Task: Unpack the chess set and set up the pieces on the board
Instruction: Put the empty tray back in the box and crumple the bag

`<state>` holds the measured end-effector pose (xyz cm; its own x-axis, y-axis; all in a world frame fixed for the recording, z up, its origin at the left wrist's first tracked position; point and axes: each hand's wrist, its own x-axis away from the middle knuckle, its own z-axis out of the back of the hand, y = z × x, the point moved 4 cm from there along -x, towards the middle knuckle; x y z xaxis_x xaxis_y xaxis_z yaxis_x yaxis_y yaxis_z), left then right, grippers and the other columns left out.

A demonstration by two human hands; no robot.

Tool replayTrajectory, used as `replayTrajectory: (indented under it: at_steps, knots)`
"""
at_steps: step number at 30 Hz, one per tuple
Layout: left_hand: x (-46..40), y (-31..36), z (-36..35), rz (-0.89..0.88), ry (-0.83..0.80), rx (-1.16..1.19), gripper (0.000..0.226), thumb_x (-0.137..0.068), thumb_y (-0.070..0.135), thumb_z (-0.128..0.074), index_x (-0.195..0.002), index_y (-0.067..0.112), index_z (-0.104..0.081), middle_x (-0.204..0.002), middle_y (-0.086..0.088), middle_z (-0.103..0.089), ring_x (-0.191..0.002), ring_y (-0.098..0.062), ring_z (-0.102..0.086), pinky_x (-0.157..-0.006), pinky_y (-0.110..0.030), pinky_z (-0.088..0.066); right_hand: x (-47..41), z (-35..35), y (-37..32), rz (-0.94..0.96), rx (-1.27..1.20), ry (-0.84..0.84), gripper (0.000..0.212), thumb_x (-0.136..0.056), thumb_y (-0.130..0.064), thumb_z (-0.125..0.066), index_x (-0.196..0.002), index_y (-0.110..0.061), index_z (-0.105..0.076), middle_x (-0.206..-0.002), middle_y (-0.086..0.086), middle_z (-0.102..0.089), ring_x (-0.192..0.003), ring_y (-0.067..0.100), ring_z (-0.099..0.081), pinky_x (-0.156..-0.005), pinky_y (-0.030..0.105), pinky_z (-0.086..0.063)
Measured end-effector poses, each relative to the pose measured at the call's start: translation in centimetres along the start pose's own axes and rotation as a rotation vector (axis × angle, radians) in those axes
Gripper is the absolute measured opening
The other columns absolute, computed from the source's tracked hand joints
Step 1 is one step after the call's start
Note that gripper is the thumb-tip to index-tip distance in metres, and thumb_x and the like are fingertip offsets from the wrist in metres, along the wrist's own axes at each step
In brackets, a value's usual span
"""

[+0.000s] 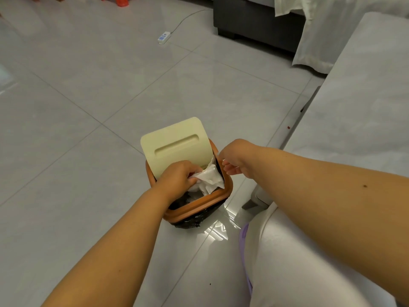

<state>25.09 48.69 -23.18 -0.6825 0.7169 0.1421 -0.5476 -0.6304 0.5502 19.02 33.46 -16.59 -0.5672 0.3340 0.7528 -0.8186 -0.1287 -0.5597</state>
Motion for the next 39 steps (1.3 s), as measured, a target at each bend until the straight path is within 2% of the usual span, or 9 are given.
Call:
replayTrajectory:
  at_steps: [6,14,17,23,25,28,32,34,39]
  knots:
    - [-1.3,-1.4,-0.8,0.138,-0.149,0.048,0.023,-0.088,0.015,-0.065,-0.11,0.014,-0.071,-0.111,0.0,-0.068,-0.095,-0.014,-0.061,-0.086,-0.025,-0.048,0.3,-0.2,-0.4,0.051,-0.005,-0.008,0.024,-0.095,-0.017,-0.051,-0.112,0.0,-0.056,-0.101,0.013,-0.06,-0.085,0.02,-0.057,-0.086,0.031,-0.052]
    - [-1.7,-1.1,-0.8,0.137,-0.151,-0.088,0.018,-0.086,0.013,-0.065,-0.104,0.016,-0.067,-0.087,0.0,-0.062,-0.074,-0.016,-0.055,-0.07,-0.027,-0.048,1.4,-0.2,-0.8,0.09,-0.018,-0.053,0.023,-0.095,-0.017,-0.051,-0.11,0.001,-0.054,-0.111,0.017,-0.062,-0.086,0.021,-0.056,-0.086,0.031,-0.051]
    - [-1.9,-0.9,-0.9,0.153,-0.128,-0.161,0.011,-0.085,0.009,-0.062,-0.094,0.013,-0.068,-0.089,-0.005,-0.066,-0.08,-0.022,-0.059,-0.073,-0.031,-0.049,1.7,-0.2,-0.9,0.09,-0.017,-0.061,0.025,-0.096,-0.018,-0.051,-0.113,0.0,-0.053,-0.117,0.018,-0.061,-0.087,0.021,-0.056,-0.086,0.031,-0.051]
    - [-1.8,-0.7,-2.9,0.185,-0.223,-0.35,0.021,-0.092,0.003,-0.047,-0.103,0.002,-0.065,-0.106,-0.015,-0.064,-0.097,-0.029,-0.059,-0.078,-0.029,-0.041,2.2,-0.2,-1.1,0.085,-0.032,-0.099,0.029,-0.096,-0.015,-0.05,-0.119,0.002,-0.05,-0.123,0.021,-0.058,-0.084,0.02,-0.054,-0.089,0.031,-0.05]
    - [-1.6,-0.4,-2.7,0.15,-0.175,-0.319,0.022,-0.095,0.008,-0.044,-0.103,0.003,-0.064,-0.106,-0.016,-0.064,-0.096,-0.029,-0.058,-0.071,-0.026,-0.033,2.2,-0.1,-1.1,0.084,-0.049,-0.102,0.029,-0.096,-0.013,-0.049,-0.119,0.004,-0.051,-0.113,0.02,-0.061,-0.075,0.019,-0.054,-0.087,0.031,-0.05]
    - [-0.7,0.4,-1.2,0.08,-0.024,-0.219,0.03,-0.098,0.021,-0.044,-0.118,0.012,-0.064,-0.113,-0.009,-0.067,-0.101,-0.026,-0.06,-0.077,-0.027,-0.039,2.3,0.0,-1.1,0.085,-0.077,-0.093,0.028,-0.096,-0.013,-0.047,-0.118,0.004,-0.053,-0.094,0.013,-0.058,-0.07,0.018,-0.054,-0.076,0.028,-0.052]
    - [1.0,2.4,2.2,-0.047,0.291,-0.173,0.025,-0.095,0.019,-0.052,-0.115,0.013,-0.067,-0.108,-0.006,-0.066,-0.1,-0.026,-0.058,-0.079,-0.031,-0.044,2.7,-0.1,-1.6,0.087,-0.094,-0.093,0.026,-0.096,-0.014,-0.047,-0.118,-0.001,-0.054,-0.095,0.012,-0.056,-0.073,0.018,-0.052,-0.067,0.026,-0.049]
    - [1.3,2.7,3.5,-0.066,0.42,-0.28,0.029,-0.092,0.02,-0.058,-0.119,0.012,-0.065,-0.113,-0.008,-0.063,-0.107,-0.03,-0.054,-0.083,-0.036,-0.044,2.8,-0.1,-1.8,0.089,-0.095,-0.095,0.028,-0.096,-0.014,-0.047,-0.121,-0.003,-0.053,-0.1,0.013,-0.056,-0.082,0.02,-0.052,-0.075,0.029,-0.05]
    - [0.1,1.0,3.0,0.111,0.168,-0.371,0.055,-0.097,0.042,-0.043,-0.146,0.018,-0.034,-0.152,-0.003,-0.033,-0.141,-0.024,-0.022,-0.113,-0.037,-0.019,3.0,0.0,-1.9,0.089,-0.094,-0.102,0.032,-0.098,-0.019,-0.044,-0.125,-0.006,-0.054,-0.114,0.009,-0.057,-0.103,0.021,-0.052,-0.096,0.033,-0.045]
